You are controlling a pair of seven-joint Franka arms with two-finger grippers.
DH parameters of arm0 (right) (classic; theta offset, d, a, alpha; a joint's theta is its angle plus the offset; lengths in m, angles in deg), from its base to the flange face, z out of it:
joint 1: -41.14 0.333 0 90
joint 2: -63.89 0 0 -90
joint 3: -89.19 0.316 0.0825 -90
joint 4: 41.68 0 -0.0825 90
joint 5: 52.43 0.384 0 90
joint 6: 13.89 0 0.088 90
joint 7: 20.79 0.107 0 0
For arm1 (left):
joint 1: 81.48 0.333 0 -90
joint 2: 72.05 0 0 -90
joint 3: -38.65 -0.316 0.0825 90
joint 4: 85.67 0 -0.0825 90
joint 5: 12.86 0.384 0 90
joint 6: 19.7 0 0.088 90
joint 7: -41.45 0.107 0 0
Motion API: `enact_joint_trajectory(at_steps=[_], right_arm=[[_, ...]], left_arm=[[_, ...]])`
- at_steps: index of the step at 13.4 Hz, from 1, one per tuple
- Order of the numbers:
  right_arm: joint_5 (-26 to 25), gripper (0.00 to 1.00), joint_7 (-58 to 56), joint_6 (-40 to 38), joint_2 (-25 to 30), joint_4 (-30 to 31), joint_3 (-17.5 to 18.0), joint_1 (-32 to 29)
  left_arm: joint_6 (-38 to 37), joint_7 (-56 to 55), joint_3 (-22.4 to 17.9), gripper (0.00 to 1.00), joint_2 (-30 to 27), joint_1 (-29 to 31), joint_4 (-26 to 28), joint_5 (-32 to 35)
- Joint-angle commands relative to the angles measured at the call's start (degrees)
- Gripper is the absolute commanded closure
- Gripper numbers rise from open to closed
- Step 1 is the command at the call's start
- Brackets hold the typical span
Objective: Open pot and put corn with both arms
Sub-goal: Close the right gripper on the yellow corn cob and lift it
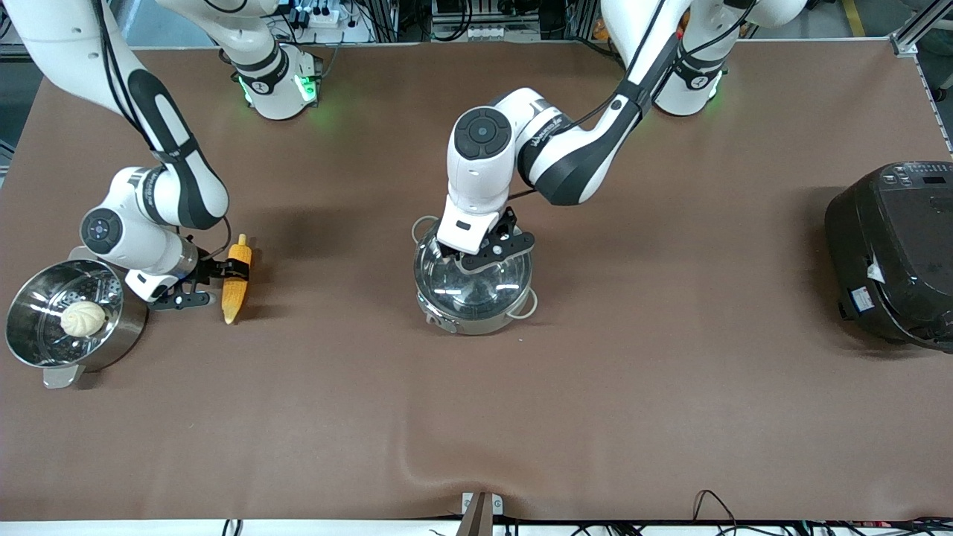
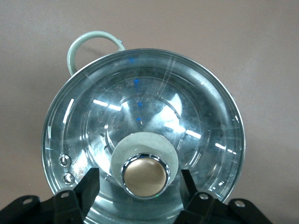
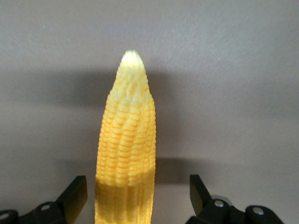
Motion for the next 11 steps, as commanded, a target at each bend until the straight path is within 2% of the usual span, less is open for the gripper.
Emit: enact_joint_trajectory(at_steps=[1, 3, 5, 6, 8, 11], right_arm=[[-0.2, 0.22, 0.3, -0.9, -0.9, -0.1, 0.6, 0.2], [0.1, 0.38, 0.3, -2.1, -0.8, -0.6, 0.7, 0.1], [0.1, 0.74, 0.5, -2.3, -0.6, -0.8, 0.7, 0.3], [0.1, 0.84, 1.3, -3.7, 0.0, -1.6, 0.8, 0.4], [0.1, 0.93, 1.6, -12.6, 1.2, -6.1, 0.8, 0.7], [0.0, 0.94, 1.5, -24.4, 2.3, -14.3, 0.8, 1.4]], left_arm=[[0.6, 0.4, -0.6, 0.22, 1.6, -0.6, -1.7, 1.3], [1.1, 0.4, -0.6, 0.23, 1.8, -0.6, -1.7, 1.3], [1.1, 0.4, -0.5, 0.23, 2.1, -0.6, -1.7, 1.3], [1.1, 0.4, -0.5, 0.24, 2.1, -0.6, -1.7, 1.4], [1.1, 1.2, -0.5, 0.29, 2.3, -0.5, -1.7, 1.3], [1.1, 1.5, -0.5, 0.32, 2.6, -0.5, -1.7, 1.3]])
